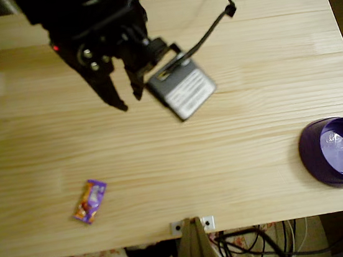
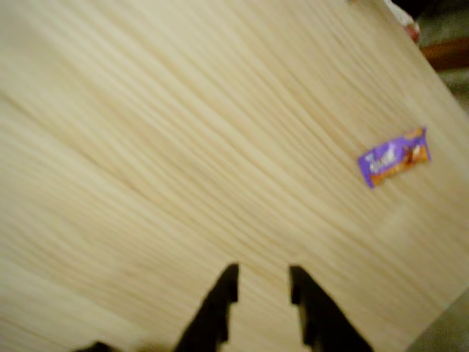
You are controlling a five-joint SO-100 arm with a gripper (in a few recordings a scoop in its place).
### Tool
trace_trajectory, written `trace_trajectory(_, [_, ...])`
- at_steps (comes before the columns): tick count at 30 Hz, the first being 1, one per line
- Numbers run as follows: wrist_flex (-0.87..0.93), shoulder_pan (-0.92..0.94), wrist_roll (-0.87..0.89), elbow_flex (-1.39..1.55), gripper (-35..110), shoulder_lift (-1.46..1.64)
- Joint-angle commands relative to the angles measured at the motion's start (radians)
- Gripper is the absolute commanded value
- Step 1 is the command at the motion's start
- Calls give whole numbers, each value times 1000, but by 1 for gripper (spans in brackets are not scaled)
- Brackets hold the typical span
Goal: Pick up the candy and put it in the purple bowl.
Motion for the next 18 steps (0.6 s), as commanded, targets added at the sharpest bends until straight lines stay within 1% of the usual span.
trace_trajectory(1, [-12, 43, 127, -40, 13, 0])
trace_trajectory(6, [38, 94, 308, -84, 11, -109])
trace_trajectory(8, [112, 110, 388, -158, 13, -196])
trace_trajectory(10, [183, 121, 422, -249, 13, -290])
trace_trajectory(13, [170, 114, 417, -310, 13, -354])
trace_trajectory(16, [104, 112, 423, -287, 13, -325])
trace_trajectory(18, [83, 126, 462, -256, 13, -302])
